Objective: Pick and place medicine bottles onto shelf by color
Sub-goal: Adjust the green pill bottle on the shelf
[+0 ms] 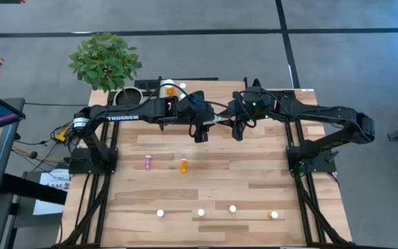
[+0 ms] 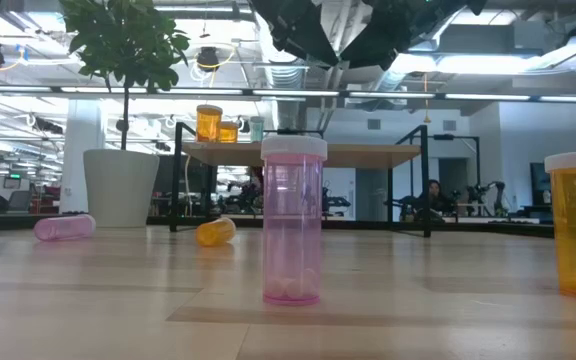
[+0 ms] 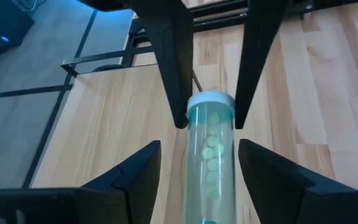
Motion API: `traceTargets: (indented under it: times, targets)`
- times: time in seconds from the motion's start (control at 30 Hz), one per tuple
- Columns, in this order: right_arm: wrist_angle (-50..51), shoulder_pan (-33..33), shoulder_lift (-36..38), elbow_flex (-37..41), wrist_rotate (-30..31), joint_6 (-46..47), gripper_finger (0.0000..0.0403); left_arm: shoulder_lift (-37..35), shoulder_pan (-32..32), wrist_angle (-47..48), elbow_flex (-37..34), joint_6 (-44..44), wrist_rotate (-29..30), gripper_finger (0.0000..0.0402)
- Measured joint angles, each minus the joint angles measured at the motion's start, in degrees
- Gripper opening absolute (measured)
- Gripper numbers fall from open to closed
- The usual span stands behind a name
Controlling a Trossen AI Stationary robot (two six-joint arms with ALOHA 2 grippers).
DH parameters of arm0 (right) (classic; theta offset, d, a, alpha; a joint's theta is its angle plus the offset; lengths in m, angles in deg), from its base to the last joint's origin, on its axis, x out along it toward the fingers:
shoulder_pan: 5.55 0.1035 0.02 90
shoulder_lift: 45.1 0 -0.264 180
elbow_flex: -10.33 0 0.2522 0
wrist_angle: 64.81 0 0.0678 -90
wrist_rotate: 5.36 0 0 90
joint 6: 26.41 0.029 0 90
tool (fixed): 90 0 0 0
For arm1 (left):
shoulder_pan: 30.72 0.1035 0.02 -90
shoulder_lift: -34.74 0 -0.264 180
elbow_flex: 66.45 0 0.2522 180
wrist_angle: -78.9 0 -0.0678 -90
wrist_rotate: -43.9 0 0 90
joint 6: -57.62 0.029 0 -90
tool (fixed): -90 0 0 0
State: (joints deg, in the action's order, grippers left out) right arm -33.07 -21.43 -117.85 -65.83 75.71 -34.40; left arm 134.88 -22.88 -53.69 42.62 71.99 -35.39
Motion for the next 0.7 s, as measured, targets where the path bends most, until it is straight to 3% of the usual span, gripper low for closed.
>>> traceTargets:
  times: [0.13,0.5,0.7]
  targets:
    - [0.0,0.0,0.0,0.0,0.0,0.0,0.0148,0.0,0.0,0.0,0.0,0.0,0.1,0.0192]
    - [-0.5,0.0,0.0,0.0,0.2,-0.2,0.016,0.0,0.0,0.3,0.0,0.2,0.1,0.0082]
    - [-0.1,-1.2,2.0,0.0,0.3,-0.4,0.0175,-1.4,0.0,0.0,0.0,0.2,0.6,0.0071]
